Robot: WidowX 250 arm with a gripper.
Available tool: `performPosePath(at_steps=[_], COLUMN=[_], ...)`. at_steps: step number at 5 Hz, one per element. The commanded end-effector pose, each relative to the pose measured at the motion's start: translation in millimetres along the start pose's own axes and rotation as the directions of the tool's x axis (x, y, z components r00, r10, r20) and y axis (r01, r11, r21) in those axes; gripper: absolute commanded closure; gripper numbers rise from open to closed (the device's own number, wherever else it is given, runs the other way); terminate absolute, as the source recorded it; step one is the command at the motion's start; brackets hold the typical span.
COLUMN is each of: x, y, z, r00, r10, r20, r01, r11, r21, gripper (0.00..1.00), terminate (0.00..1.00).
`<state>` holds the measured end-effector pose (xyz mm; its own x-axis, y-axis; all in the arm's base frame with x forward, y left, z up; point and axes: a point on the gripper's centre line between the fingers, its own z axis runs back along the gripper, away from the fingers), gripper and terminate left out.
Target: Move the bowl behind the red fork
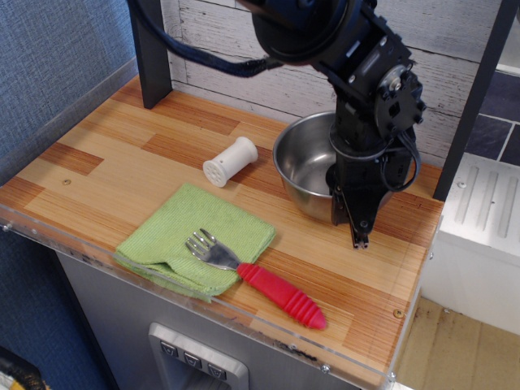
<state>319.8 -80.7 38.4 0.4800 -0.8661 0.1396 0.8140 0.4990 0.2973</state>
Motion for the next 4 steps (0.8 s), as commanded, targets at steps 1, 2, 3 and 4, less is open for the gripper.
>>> performPosePath(at_steps=[1, 2, 3, 4], x=[-2.3, -3.2, -5.2, -7.0], y=[5.0, 4.0, 5.8, 6.0], z=[5.0, 2.7, 5.3, 7.3], r00=[1.0, 1.0, 0.997, 0.995], r10=[0.012, 0.022, 0.08, 0.101], r20=[0.026, 0.019, -0.005, -0.01], r01=[-0.012, -0.022, -0.08, -0.1], r11=[1.0, 1.0, 0.996, 0.993], r21=[0.012, 0.014, 0.043, 0.069], gripper=[1.0, 1.0, 0.0, 0.0], terminate=[0.0, 0.0, 0.0, 0.0])
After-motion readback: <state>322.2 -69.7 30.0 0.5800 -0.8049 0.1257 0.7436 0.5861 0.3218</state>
